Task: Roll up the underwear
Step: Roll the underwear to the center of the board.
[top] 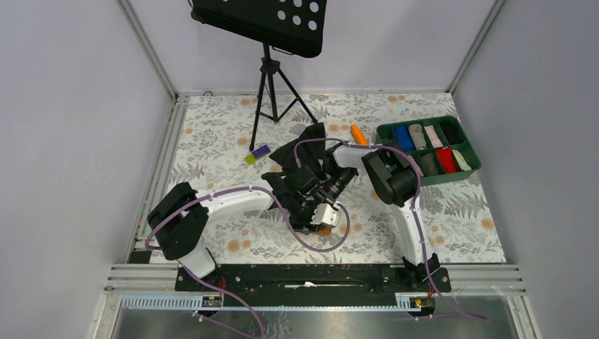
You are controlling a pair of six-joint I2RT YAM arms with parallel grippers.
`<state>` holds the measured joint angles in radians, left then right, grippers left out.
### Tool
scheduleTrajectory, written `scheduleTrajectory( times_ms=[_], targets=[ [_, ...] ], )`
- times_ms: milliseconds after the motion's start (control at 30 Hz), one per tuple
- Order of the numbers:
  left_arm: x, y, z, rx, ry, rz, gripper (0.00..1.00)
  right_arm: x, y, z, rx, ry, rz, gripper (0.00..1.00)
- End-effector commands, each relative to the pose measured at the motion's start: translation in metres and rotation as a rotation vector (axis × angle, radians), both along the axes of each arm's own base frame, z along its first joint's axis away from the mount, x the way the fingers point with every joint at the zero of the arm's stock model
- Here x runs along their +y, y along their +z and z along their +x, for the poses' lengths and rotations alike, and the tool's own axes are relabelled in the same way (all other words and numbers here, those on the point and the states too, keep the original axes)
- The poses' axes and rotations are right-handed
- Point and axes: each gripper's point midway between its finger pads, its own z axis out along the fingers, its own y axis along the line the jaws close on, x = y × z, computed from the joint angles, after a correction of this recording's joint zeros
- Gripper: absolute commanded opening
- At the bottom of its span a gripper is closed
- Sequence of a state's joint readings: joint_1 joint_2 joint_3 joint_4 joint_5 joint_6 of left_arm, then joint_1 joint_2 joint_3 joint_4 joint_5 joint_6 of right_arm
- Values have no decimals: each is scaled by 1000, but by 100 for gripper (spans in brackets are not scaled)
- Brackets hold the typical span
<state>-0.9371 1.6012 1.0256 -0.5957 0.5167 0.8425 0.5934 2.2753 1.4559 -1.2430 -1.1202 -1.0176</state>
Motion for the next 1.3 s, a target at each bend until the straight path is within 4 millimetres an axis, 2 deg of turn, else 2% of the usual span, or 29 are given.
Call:
scheduleTrajectory(
  times_ms=[0, 67, 133, 233, 300, 367, 433, 567, 667, 733, 833, 933, 1000, 1067, 1167, 1233, 1267],
  targets=[
    [-6, -9, 7, -27, 9, 18, 50, -3, -9, 2, -15, 22, -27, 0],
    [-8, -15, 7, -20, 21, 28, 52, -4, -10, 2, -13, 21, -29, 0],
    [-10, -20, 6, -16, 30, 30, 49, -4, -9, 2, -13, 20, -28, 0],
    [-13, -23, 2, 4, 34, 29, 33, -3, -10, 2, -17, 17, -31, 0],
    [-14, -23, -2, 33, 33, 27, 19, -3, -8, 3, -26, 13, -28, 4],
    [-12, -24, -8, 67, 29, 35, 9, -2, -2, 4, -32, 5, -32, 11],
    [-11, -24, -13, 94, 27, 40, 4, -2, 12, 7, -34, -9, -34, 22],
    [-8, -26, -20, 122, 20, 49, 0, -2, 41, 12, -49, -50, 10, 36],
    [-8, -24, -23, 138, 17, 48, 0, -4, 52, 11, -60, -55, 25, 43],
    [-10, -23, -24, 153, 18, 50, 0, -5, 51, 11, -60, -61, 0, 42],
    [-12, -20, -27, 181, 18, 50, 0, -7, 33, 20, -99, -102, -96, 39],
    [-16, -16, -32, 230, 19, 46, 0, -11, 13, 35, -192, -141, -184, 35],
    [-17, -15, -37, 273, 12, 55, 0, -13, 12, 49, -273, -169, -221, 33],
    [-17, -17, -41, 314, 8, 67, 0, -21, 18, 71, -395, -204, -267, 33],
    [-16, -19, -45, 384, 16, 73, 0, -43, 50, 127, -620, -313, -326, 35],
    [-18, -16, -45, 437, 23, 65, 0, -59, 83, 166, -703, -424, -319, 36],
    [-19, -15, -44, 461, 29, 63, 0, -65, 107, 186, -753, -474, -298, 36]
  ],
)
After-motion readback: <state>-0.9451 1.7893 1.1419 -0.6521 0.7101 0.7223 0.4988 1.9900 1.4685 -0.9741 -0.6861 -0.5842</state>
